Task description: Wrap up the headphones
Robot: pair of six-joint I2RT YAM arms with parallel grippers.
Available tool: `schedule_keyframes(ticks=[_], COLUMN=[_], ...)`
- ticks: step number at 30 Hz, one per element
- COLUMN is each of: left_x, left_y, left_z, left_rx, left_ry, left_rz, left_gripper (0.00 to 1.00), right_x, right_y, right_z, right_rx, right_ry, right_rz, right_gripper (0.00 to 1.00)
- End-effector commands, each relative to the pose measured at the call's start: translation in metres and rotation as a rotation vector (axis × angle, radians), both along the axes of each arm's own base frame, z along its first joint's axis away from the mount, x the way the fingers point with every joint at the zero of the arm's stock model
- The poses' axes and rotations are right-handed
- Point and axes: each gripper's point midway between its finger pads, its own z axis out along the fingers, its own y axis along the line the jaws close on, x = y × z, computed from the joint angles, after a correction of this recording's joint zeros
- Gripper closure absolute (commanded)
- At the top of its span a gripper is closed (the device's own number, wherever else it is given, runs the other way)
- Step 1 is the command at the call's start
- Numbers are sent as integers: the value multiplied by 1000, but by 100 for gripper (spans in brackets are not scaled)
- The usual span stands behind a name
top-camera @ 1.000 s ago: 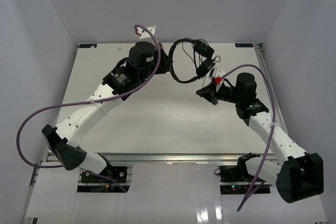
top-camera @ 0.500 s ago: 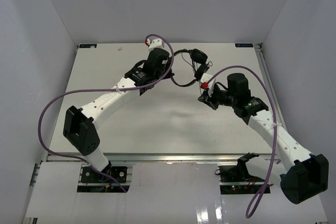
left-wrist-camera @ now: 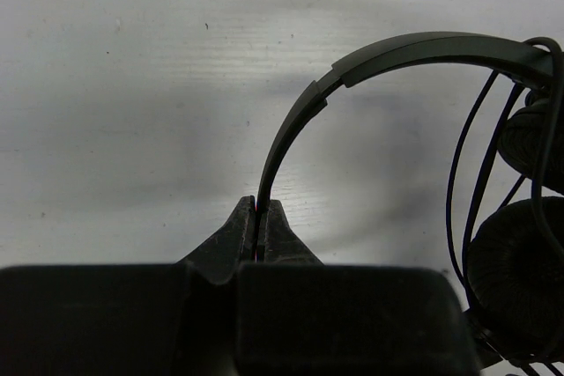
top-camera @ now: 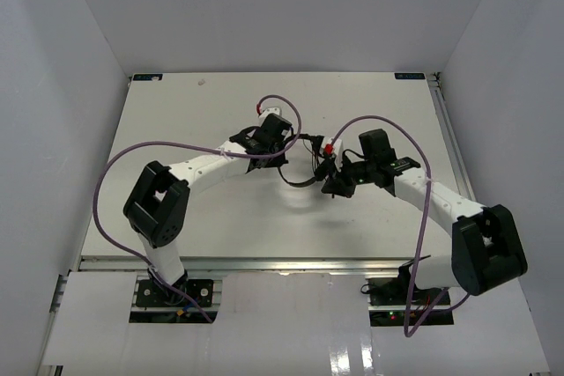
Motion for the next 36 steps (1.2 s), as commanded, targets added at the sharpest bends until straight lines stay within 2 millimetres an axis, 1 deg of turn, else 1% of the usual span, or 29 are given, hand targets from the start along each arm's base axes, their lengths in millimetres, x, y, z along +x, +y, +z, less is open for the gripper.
schedule_keyframes(ticks=[1,6,9,12,14,19,22,25,28,32,36], left_x=[4,0,-2,-4,-6,-9,-10,-13,-15,-17,-16], left_y=[-12,-15,-16,-16,-15,-14,-15,-16,-15,-15,-16], left_z=[-12,-33,-39,-43,-46,-47,-47,-48,-51,-51,-51], left_rx=[-32,-17,-12,-10,-9,-14,-22,-27,-28,-31,-31], left_ry=[16,56,68,77,82,88,91,101,108,109,107], left_rz=[-39,-65,-73,-78,-82,-86,-88,-91,-91,-92,-94], left_gripper=[100,100,100,100,100,100,100,100,100,100,100], right_x=[-14,-24,-27,-27,-28,-26,-21,-6,6,18,24], right_y=[20,29,32,35,36,38,39,39,38,38,39], right_z=[-3,-5,-5,-6,-7,-7,-4,2,11,14,16], right_rx=[93,146,166,179,189,215,241,271,308,322,323], right_ry=[110,207,247,273,293,334,368,379,382,380,357], right_rz=[106,168,191,200,208,212,208,194,190,169,157], right_gripper=[92,91,90,84,78,66,61,57,48,40,38])
